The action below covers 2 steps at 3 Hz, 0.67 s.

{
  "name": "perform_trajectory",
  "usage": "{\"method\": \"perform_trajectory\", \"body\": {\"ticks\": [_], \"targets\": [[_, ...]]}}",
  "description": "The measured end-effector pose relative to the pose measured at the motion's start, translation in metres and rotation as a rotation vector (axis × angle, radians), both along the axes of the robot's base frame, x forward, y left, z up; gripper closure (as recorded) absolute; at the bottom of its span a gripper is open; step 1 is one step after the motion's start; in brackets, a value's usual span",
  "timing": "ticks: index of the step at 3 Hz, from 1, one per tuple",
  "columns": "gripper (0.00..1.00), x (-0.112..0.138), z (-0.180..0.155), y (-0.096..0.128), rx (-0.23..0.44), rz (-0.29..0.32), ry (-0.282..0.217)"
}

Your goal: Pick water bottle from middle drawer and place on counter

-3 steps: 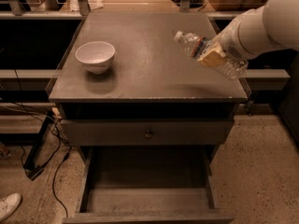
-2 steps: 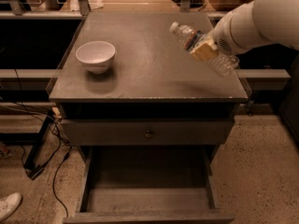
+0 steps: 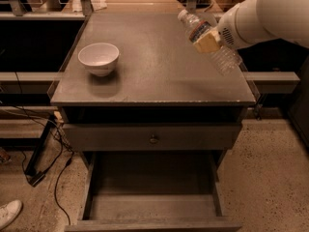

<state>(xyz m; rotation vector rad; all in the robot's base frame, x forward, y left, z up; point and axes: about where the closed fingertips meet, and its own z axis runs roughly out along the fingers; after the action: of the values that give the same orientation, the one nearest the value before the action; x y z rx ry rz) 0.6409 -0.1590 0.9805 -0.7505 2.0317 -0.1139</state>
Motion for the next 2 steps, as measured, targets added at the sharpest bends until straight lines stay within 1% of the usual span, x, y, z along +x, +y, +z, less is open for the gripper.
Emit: {"method": "perform_trajectory", "body": {"ticks": [1, 2], "targets": [[1.0, -0.003, -0.002, 0.003, 0.005, -0.006, 0.007], [1.0, 0.001, -0.006, 0.02, 0.005, -0.009, -0.022]]}}
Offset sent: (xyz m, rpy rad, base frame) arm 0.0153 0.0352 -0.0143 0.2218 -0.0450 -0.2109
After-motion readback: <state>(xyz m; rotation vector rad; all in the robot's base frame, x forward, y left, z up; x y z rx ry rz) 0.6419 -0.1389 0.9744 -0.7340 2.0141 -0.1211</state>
